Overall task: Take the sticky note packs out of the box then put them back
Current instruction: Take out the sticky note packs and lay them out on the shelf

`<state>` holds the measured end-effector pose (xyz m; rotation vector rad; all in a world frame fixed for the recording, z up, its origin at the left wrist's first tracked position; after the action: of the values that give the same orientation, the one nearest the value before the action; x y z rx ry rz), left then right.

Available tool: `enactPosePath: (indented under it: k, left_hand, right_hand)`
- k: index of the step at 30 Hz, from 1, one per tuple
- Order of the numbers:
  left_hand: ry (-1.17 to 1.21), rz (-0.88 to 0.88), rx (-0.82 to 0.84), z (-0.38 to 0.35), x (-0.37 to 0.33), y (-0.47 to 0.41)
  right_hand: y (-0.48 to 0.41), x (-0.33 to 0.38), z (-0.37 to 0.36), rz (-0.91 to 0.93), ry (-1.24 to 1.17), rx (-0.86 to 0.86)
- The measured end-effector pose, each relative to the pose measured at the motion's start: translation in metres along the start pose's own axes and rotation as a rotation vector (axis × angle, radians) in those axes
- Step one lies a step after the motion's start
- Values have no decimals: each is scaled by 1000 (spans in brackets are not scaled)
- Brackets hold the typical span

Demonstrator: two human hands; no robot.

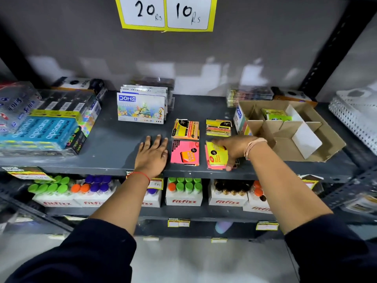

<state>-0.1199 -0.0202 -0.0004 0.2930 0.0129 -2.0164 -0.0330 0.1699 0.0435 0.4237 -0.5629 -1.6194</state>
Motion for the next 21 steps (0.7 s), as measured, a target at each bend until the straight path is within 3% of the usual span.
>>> enactPosePath:
  k: [11, 21]
  left_hand:
    - [-6, -10, -22, -1, 0, 1]
    - [17, -13, -45, -1, 2, -1]
  right_hand:
    - [0, -26, 62, 59, -333, -424]
    - [-63, -35, 60, -70, -62, -323]
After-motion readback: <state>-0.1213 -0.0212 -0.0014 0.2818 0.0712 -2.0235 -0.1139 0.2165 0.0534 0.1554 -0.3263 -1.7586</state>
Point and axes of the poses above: each hand's wrist, its own y-axis away from the middle knuckle, its own z-axis out of the back of the hand, x = y × z, the point moved 8 cm from there along -y, towards the middle knuckle, and after that the axes turned 3 degrees about z, right-handed, at the moved point
